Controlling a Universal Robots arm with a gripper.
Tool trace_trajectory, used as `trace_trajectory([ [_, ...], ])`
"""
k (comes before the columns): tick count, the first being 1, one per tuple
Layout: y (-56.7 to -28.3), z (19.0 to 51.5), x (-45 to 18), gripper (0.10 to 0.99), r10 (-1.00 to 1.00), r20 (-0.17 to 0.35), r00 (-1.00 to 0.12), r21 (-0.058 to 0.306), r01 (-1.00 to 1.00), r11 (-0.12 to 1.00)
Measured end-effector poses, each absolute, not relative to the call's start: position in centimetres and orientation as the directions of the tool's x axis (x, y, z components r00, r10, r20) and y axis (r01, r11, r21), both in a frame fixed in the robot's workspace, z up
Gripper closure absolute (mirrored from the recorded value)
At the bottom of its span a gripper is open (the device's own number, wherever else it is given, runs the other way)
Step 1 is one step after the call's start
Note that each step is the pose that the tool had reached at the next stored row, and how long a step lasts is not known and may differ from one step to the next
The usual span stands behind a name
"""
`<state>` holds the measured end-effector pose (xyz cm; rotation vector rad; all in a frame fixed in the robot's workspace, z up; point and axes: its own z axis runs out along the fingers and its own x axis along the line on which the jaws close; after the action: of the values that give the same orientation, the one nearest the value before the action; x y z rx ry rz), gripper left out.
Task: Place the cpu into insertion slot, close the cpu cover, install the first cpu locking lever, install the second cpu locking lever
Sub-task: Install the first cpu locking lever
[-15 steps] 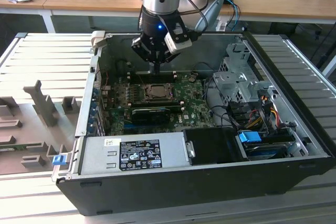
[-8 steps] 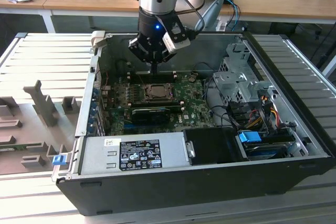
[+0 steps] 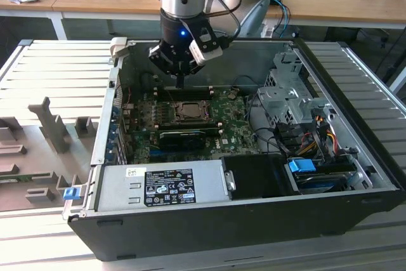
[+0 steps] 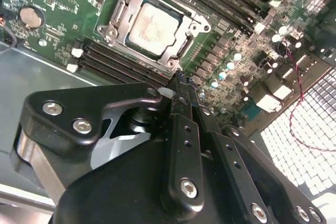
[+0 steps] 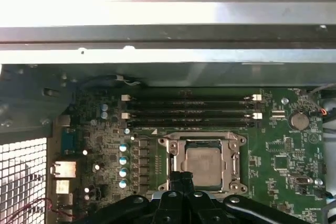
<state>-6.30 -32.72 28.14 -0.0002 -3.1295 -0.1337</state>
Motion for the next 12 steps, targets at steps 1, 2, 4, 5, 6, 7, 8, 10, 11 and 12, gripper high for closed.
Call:
trace_trajectory([
  [1,-32.7,28.1,-6.6,0.980,-0.003,0.008,-1.000,0.092,-0.002,0.996],
  [2,-32.7,28.1,-6.7,0.980,-0.005,0.007,-1.000,0.096,-0.004,0.995],
  [4,-32.7,28.1,-7.1,0.980,-0.009,0.005,-1.000,0.103,-0.008,0.995],
  [5,-32.7,28.1,-7.2,0.980,-0.010,0.004,-1.000,0.106,-0.009,0.994],
  [6,-32.7,28.1,-7.4,0.980,-0.012,0.003,-1.000,0.111,-0.012,0.994],
  [7,-32.7,28.1,-7.5,0.980,-0.013,0.003,-1.000,0.113,-0.013,0.993],
  [8,-32.7,28.1,-7.6,0.980,-0.014,0.002,-1.000,0.116,-0.014,0.993],
  [10,-32.7,28.0,-7.9,0.980,-0.016,0.001,-1.000,0.120,-0.016,0.993],
  [11,-32.7,28.0,-8.0,0.980,-0.018,0.000,-1.000,0.123,-0.017,0.992],
  [12,-32.7,28.0,-8.1,0.980,-0.019,0.000,-1.000,0.124,-0.018,0.992],
])
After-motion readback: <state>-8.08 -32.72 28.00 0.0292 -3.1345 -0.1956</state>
